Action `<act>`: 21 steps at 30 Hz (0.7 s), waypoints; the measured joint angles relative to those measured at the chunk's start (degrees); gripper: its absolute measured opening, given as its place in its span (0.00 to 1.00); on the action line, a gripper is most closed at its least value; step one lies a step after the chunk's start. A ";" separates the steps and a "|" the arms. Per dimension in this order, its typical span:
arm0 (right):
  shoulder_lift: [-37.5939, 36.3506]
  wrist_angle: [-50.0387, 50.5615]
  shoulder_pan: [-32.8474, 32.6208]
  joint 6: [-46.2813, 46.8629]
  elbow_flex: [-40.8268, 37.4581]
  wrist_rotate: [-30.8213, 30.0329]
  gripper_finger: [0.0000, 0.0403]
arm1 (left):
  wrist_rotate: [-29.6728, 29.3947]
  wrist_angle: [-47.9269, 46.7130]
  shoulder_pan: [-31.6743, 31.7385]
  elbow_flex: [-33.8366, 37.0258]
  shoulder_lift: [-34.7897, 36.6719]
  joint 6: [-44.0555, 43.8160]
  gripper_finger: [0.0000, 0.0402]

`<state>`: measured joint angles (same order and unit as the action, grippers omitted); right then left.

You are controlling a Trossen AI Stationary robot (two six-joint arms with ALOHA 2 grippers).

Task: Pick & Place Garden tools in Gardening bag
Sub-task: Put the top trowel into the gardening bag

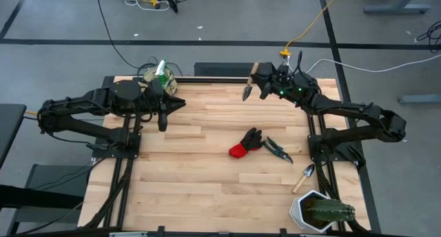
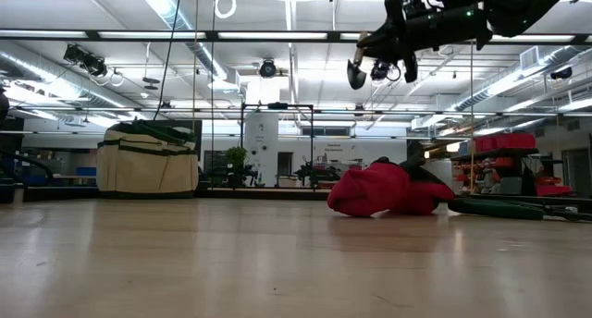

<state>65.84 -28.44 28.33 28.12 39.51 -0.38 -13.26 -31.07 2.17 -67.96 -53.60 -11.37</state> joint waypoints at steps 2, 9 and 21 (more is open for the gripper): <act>-0.04 0.18 -0.31 -0.18 0.28 0.02 0.14 | -0.01 0.00 -0.01 0.00 0.00 0.01 0.13; -0.10 5.33 -0.72 -4.58 7.41 1.58 0.14 | 0.00 0.02 0.00 0.00 0.00 -0.01 0.13; -0.17 17.51 -2.03 -14.16 22.27 2.91 0.14 | -0.01 0.04 -0.02 0.00 0.01 -0.03 0.13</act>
<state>65.67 -10.93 26.30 13.96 61.78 2.53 -13.27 -31.03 2.15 -67.96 -53.59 -11.40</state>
